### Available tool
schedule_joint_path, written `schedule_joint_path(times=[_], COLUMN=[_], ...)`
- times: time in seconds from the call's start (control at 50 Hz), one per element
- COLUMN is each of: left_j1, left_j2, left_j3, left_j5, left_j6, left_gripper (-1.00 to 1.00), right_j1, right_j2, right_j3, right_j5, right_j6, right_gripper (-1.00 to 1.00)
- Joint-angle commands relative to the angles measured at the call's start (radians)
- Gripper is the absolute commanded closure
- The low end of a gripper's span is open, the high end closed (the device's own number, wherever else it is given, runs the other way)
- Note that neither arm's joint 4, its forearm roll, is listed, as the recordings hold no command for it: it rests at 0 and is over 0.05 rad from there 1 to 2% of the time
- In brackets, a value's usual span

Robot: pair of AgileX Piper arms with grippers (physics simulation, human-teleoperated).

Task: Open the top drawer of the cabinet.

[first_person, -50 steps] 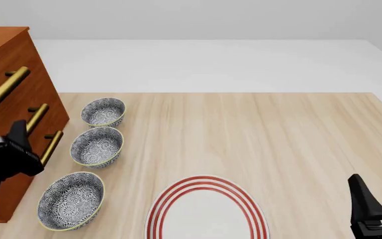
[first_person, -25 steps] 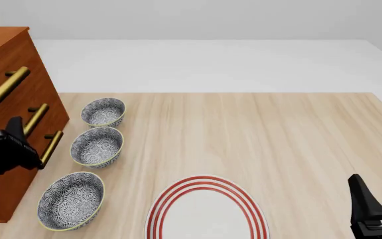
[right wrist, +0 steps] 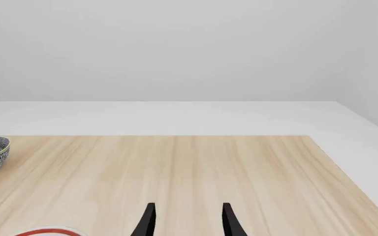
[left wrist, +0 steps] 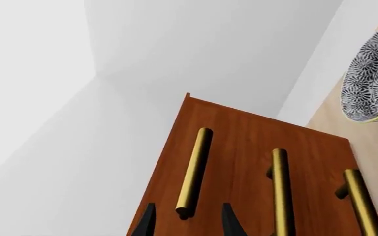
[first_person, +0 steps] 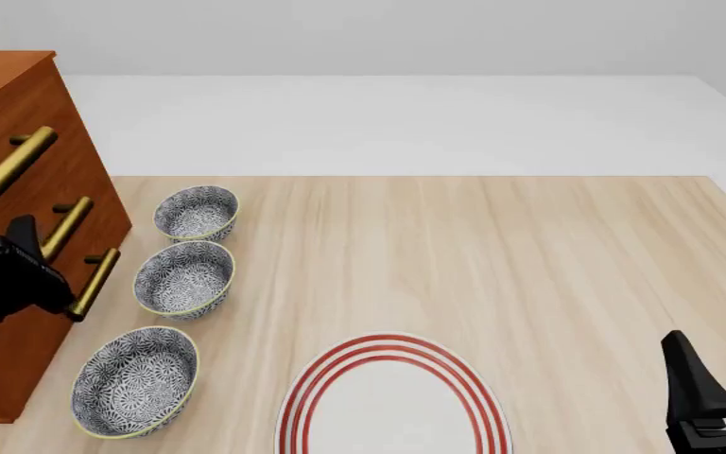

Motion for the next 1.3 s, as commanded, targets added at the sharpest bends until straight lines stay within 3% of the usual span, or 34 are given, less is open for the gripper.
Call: schedule_joint_path(times=[0.02, 1.26, 1.28, 1.3], left_j1=[0.008, 0.021, 0.013, 0.014], left_j2=[0.014, 0.033, 0.031, 0.034], left_j3=[-0.013, -0.042, -0.031, -0.032], left_j5=[0.001, 0.004, -0.028, -0.012], left_j6=[0.004, 0.028, 0.038, 0.039], left_gripper=[-1.0, -1.0, 1.0, 1.0], right_j1=[0.0, 0.0, 0.0, 0.0], right_j2=[0.0, 0.0, 0.0, 0.0], right_j3=[0.0, 0.0, 0.0, 0.0], right_j5=[0.0, 0.0, 0.0, 0.0], right_j6=[0.0, 0.0, 0.0, 0.0], right_gripper=[-1.0, -1.0, -1.0, -1.0])
